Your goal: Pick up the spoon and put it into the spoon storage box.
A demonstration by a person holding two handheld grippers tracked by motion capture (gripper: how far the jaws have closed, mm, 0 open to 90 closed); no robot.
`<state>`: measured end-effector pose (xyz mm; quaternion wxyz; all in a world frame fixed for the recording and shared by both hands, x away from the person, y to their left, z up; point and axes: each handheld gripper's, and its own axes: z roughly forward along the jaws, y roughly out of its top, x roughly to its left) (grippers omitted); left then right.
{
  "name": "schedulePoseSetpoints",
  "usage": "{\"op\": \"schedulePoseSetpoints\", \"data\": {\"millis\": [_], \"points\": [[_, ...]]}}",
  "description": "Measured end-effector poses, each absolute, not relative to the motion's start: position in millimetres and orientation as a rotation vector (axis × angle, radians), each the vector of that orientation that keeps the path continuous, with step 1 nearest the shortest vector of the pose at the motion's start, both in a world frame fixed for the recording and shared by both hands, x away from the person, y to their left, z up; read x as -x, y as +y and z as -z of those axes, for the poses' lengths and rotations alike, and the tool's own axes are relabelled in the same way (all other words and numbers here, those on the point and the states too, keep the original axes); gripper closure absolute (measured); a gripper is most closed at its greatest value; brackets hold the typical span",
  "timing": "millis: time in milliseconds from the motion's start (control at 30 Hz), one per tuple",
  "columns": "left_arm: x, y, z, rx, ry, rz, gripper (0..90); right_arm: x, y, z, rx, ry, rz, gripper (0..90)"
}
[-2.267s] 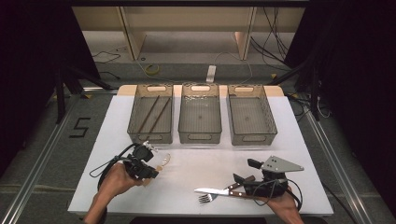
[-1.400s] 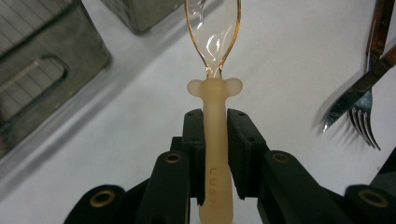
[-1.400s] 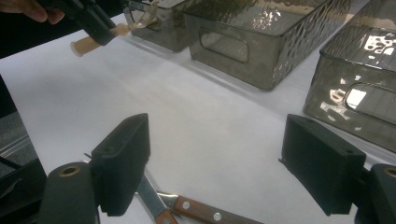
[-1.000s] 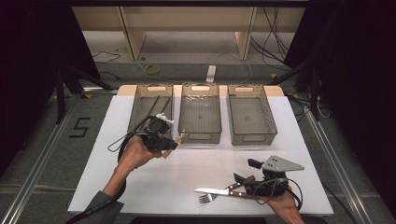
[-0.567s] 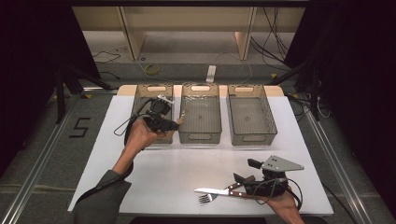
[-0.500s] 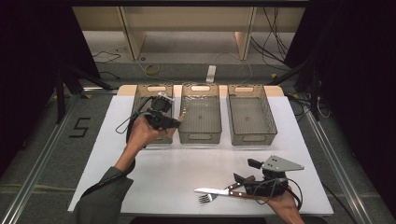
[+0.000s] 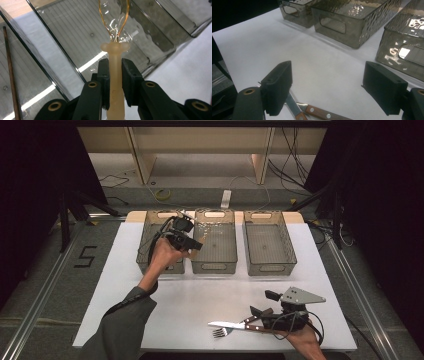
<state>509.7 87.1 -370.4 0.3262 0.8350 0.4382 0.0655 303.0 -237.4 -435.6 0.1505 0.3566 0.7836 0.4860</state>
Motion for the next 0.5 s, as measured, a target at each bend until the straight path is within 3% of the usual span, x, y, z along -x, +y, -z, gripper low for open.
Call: {"op": "schedulePoseSetpoints", "data": {"millis": [500], "points": [[-526.4, 63.8, 372.4, -2.202, 1.156, -0.203, 77.1, -303.1, -237.3, 435.9, -1.020, 2.257, -1.401, 24.3]]}}
